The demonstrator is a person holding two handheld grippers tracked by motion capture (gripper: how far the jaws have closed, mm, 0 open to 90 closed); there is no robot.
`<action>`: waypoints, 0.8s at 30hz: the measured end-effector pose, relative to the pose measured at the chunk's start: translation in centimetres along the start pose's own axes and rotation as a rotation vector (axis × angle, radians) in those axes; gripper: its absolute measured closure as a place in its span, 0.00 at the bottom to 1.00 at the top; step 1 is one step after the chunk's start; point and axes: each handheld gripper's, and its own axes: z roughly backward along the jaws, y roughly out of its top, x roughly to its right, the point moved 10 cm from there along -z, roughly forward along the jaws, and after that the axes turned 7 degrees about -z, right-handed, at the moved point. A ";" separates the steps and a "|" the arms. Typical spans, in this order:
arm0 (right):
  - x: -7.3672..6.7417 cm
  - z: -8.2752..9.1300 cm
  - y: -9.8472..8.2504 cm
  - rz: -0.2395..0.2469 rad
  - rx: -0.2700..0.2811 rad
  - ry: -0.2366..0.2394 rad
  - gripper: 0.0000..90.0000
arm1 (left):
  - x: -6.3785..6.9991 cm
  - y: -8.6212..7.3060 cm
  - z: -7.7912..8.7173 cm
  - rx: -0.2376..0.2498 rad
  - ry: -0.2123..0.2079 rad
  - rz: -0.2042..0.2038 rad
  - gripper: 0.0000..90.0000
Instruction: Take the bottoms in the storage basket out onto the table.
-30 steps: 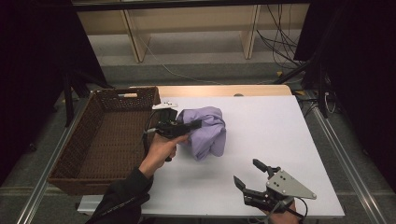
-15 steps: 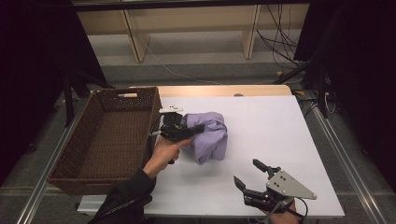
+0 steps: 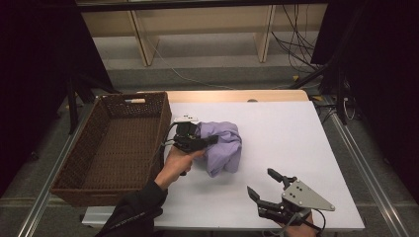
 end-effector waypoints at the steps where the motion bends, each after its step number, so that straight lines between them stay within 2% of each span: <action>1: 0.0 0.0 0.0 0.000 0.000 0.000 0.25 | 0.0 -0.1 -0.1 -0.003 0.000 -0.003 0.92; 24: 0.0 0.0 0.0 0.000 -0.001 0.001 0.25 | 0.8 -1.6 -1.8 -0.046 -0.024 -0.015 0.88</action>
